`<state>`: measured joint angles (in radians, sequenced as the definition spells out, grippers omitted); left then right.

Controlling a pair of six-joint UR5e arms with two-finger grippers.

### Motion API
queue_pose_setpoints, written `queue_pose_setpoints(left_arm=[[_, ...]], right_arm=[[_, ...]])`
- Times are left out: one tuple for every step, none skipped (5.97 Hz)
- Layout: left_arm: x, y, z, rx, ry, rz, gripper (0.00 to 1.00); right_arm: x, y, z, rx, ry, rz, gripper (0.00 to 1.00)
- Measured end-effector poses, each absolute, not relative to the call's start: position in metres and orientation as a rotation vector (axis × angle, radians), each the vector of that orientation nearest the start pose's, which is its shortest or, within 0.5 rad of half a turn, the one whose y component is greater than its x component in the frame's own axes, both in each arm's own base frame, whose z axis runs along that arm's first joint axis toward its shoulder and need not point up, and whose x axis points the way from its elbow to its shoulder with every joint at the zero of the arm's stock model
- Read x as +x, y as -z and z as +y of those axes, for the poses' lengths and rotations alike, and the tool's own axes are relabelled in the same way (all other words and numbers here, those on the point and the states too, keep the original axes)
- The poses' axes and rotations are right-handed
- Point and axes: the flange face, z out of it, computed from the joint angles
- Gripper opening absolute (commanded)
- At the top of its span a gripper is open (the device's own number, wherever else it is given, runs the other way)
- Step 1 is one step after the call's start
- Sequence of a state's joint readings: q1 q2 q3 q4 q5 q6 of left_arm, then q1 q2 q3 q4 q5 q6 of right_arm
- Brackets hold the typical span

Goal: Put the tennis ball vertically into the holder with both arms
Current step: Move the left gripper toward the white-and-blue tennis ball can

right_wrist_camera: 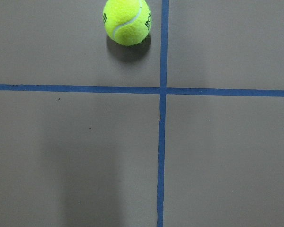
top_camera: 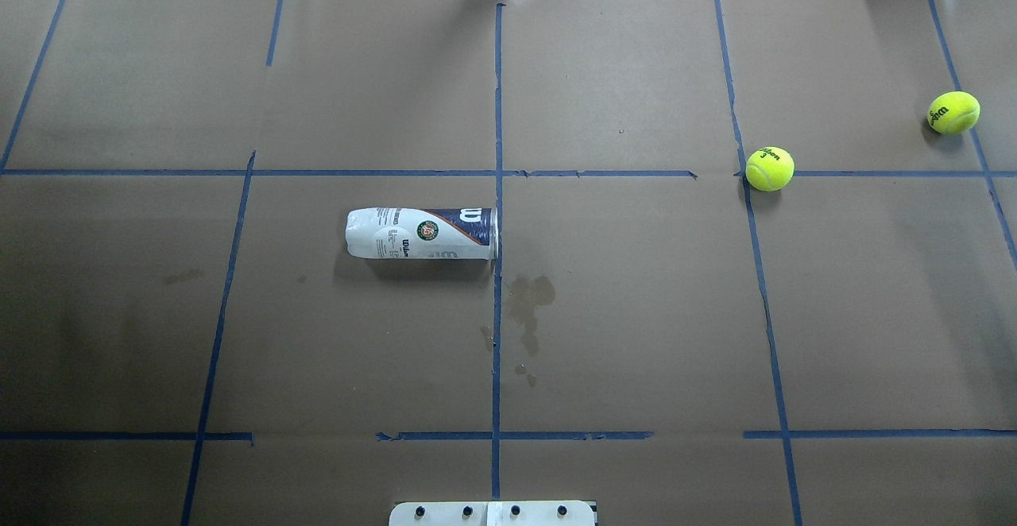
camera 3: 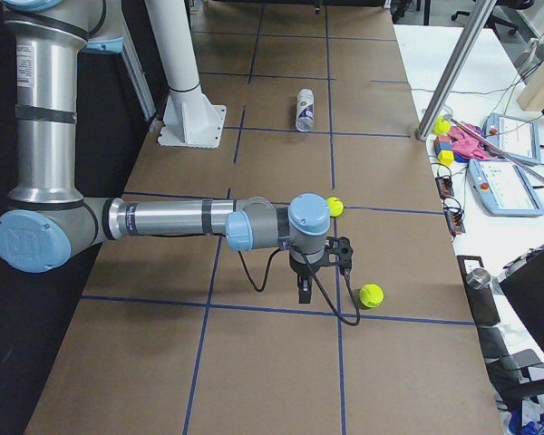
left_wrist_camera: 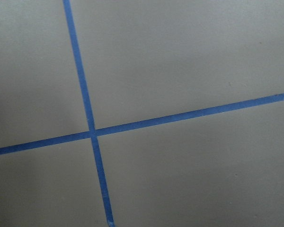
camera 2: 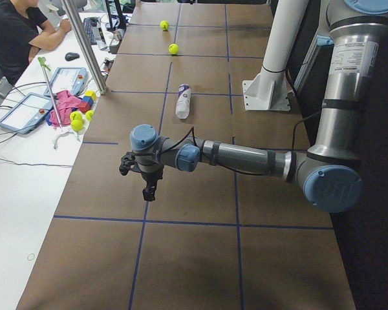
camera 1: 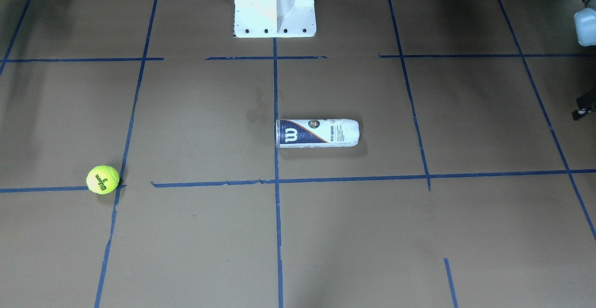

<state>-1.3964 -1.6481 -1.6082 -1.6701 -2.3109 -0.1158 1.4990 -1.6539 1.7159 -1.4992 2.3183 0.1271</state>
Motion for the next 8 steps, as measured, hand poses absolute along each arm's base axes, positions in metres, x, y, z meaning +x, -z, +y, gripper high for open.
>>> queue_pose_setpoints(left_arm=[[0.022,-0.595,-0.538,0.093,-0.122,0.757,1.00],[0.018,-0.597,-0.537,0.091,-0.113,0.756,1.00],[0.016,-0.599,-0.537,0.091,-0.110,0.755,1.00],[0.016,-0.599,-0.537,0.092,-0.113,0.754,1.00],[0.016,-0.600,-0.537,0.094,-0.117,0.754,1.00],[0.016,-0.601,-0.536,0.092,-0.118,0.753,1.00],[0.016,-0.603,-0.534,0.090,-0.119,0.756,1.00],[0.017,-0.600,-0.533,0.096,-0.122,0.761,1.00]], right_arm=[[0.029,-0.620,-0.469,0.053,0.006,-0.755,1.00],[0.024,-0.619,-0.470,0.051,0.017,-0.755,1.00],[0.021,-0.619,-0.470,0.050,0.024,-0.755,1.00],[0.019,-0.618,-0.470,0.051,0.027,-0.756,1.00],[0.019,-0.617,-0.469,0.052,0.028,-0.757,1.00],[0.019,-0.616,-0.469,0.054,0.031,-0.758,1.00],[0.018,-0.613,-0.469,0.065,0.039,-0.763,1.00],[0.015,-0.606,-0.471,0.098,0.062,-0.778,1.00]])
